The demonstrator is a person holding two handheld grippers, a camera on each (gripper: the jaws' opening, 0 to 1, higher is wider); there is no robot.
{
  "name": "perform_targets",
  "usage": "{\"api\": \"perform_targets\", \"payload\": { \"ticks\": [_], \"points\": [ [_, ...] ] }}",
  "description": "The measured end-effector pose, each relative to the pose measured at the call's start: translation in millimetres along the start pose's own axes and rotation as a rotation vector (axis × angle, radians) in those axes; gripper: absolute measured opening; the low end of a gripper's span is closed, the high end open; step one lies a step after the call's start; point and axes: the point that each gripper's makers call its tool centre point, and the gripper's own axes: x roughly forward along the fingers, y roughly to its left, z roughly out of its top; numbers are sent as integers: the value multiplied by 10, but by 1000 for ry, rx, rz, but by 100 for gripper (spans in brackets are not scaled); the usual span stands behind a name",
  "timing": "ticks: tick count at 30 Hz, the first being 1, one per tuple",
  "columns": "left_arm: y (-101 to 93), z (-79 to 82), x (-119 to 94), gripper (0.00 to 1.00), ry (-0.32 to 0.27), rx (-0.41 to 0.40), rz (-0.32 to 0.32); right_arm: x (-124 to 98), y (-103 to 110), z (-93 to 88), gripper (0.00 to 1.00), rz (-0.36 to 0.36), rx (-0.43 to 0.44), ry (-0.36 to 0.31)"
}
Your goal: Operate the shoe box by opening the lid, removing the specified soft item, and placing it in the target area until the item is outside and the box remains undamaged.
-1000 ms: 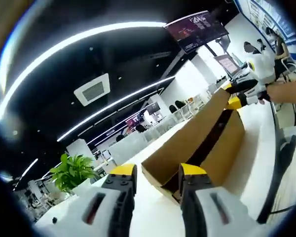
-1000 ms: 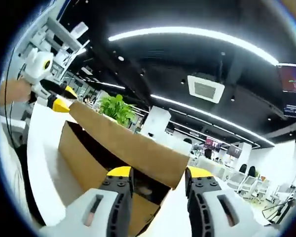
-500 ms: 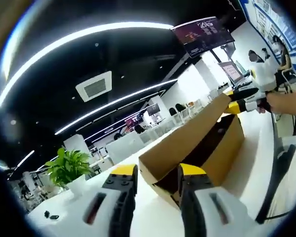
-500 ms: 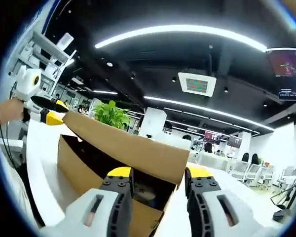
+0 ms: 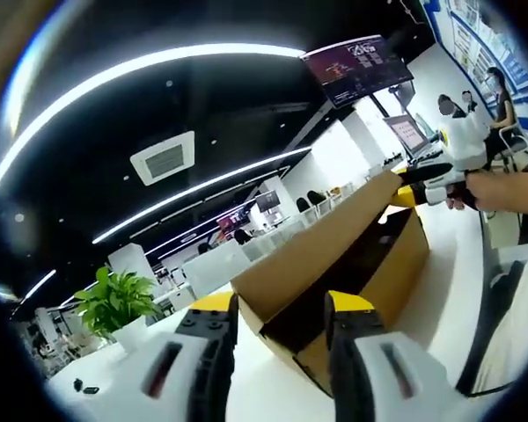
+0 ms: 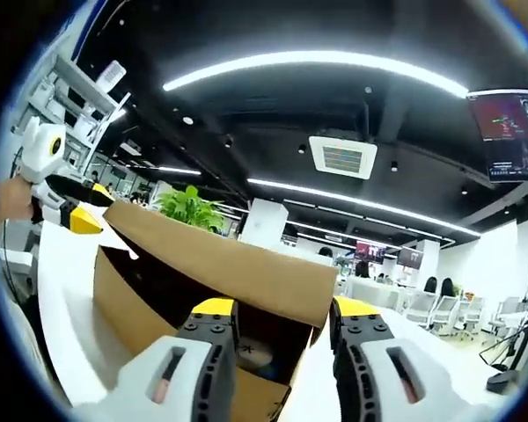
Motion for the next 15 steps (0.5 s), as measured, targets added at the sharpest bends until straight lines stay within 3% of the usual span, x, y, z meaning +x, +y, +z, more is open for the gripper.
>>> {"api": "perform_targets", "payload": {
  "ticks": [7, 15],
  "points": [
    [30, 65, 7, 40, -9, 7, 5, 105, -51, 27, 46, -45, 27, -14],
    [91, 129, 43, 39, -24, 1, 14, 158, -74, 126, 37, -59, 31, -51]
  ]
}}
